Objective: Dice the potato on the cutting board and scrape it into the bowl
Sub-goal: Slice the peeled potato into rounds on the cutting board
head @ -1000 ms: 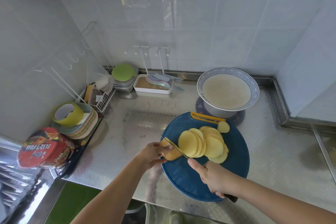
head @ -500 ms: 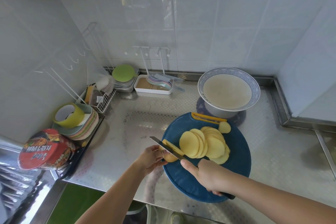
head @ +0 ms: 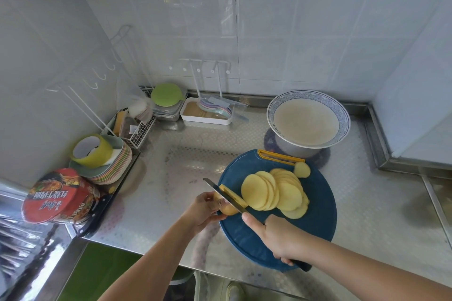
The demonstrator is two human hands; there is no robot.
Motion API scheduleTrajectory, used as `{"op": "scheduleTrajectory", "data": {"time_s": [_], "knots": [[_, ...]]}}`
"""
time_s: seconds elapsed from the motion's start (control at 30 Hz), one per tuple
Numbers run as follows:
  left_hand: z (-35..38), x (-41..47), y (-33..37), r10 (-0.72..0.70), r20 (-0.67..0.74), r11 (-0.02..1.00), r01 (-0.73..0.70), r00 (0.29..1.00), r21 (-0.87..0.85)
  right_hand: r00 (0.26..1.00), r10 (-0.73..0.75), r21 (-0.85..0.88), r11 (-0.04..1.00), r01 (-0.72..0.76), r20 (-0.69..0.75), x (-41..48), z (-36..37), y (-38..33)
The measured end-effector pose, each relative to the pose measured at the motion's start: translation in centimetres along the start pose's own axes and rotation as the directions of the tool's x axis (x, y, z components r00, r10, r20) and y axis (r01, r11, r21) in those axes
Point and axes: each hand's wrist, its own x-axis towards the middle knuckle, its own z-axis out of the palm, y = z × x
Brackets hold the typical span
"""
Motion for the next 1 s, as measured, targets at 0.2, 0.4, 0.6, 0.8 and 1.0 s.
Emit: {"op": "scheduleTrajectory", "data": {"time_s": [0.2,0.4,0.6,0.8,1.0], "knots": [[-0.1,-0.1,-0.3,0.023,0.0,1.0,-0.023,1.0,0.009,1.0,-0.016,0.024,1.0,0.016,-0.012,0.5,0.5,-0.3],[-0.2,-0.1,-0.4,0.031,0.009,0.999,-0.031,0.999,-0.012,0.999,-0.038,-0.015,0.999,0.038,-0.028,1.0,0.4,-0.8],[-0.2,-0.3,-0.6,0.059,0.005,0.998,-0.059,0.998,0.015,0.999,-0.006,-0.073,0.997,0.003,-0.036,1.3,0.8,-1.3],[-0.3,-0.5,-0.6,0.063,0.013,0.998,-0.063,0.998,-0.008,1.0,0.012,-0.053,0.998,-0.013,-0.025,2.8,0.5,-1.8],[0.0,-0.8,-0.7,0.097,0.001,0.995,-0.097,0.995,-0.01,0.999,-0.036,0.067,0.997,0.038,-0.022,2.2,0.9,-0.2]]}}
